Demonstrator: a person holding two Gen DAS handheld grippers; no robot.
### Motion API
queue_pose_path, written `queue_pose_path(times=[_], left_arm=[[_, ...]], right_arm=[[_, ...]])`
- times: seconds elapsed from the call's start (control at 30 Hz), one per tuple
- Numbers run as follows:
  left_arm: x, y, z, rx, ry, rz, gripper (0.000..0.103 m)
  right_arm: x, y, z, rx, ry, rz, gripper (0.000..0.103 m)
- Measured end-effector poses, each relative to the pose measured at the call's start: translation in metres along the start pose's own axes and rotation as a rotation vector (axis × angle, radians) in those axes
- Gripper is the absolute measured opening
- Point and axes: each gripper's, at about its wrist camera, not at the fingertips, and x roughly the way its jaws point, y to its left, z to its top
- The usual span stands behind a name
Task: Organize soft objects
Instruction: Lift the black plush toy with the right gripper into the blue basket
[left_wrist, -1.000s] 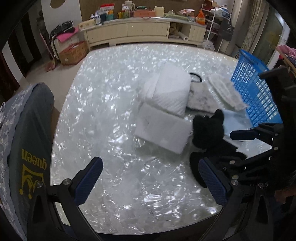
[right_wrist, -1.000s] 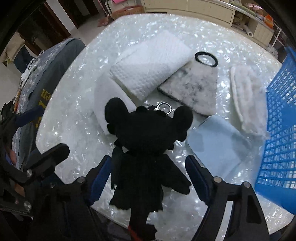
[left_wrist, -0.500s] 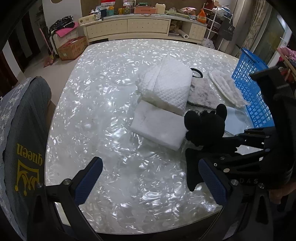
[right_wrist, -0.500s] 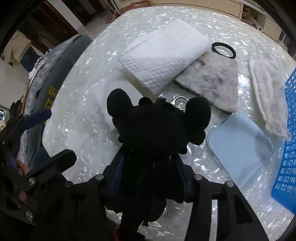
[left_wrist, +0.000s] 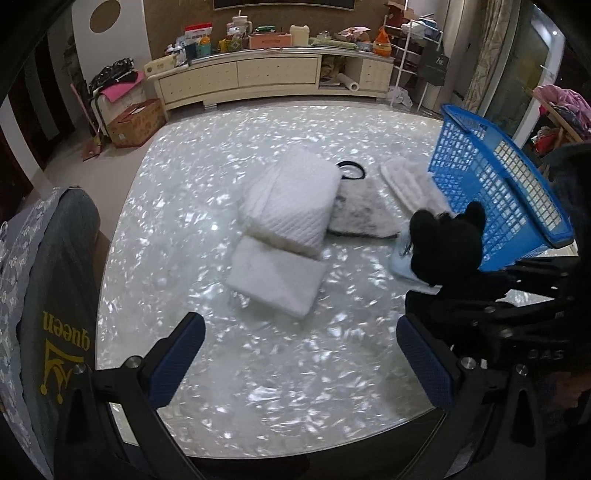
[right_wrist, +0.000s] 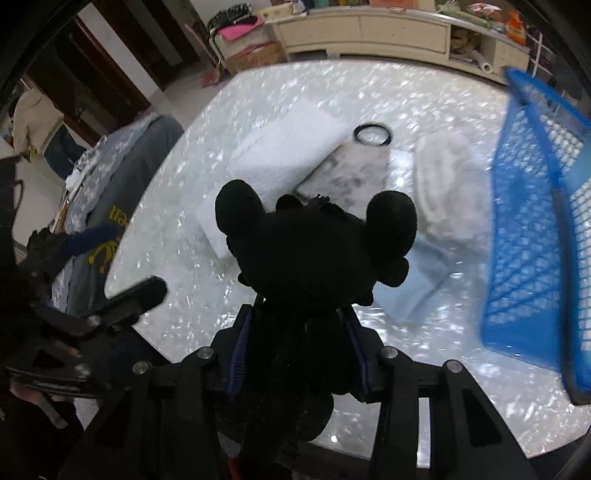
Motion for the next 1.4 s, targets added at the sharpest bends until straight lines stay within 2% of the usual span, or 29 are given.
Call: queue_pose_path(times=[0.23, 0.47, 0.67, 0.8, 1.07, 1.4], left_arm=[[-0.015, -0.030, 0.018, 0.033, -0.041, -0.032, 0.103], [-0.032, -0.051, 0.035, 0.055, -0.078, -0.045, 0.103], [-0.039, -0.067, 0.048, 0.084, -0.100, -0.044, 0.103], [-0.040, -0.073, 0.054, 0.088, -0.112, -0.057, 0.103], [-0.023, -0.074, 0.062, 0.085, -0.094, -0.072, 0.103], [0.008, -0.068, 0.068, 0.079, -0.050, -0.074, 0.103]], right_arm=[[-0.045, -0.007, 0.007, 0.004, -0.105, -0.033, 0.044], [-0.073, -0.014, 0.011, -0.005, -0.171, -0.047, 0.044], [-0.116, -0.066, 0.016, 0.034, -0.241, -0.084, 0.044], [-0.131, -0.095, 0.020, 0.083, -0.276, -0.149, 0.044], [-0.118, -0.145, 0.029, 0.178, -0.231, -0.223, 0.044], [-0.064, -0.179, 0.035, 0.245, -0.097, -0.267, 0.044]])
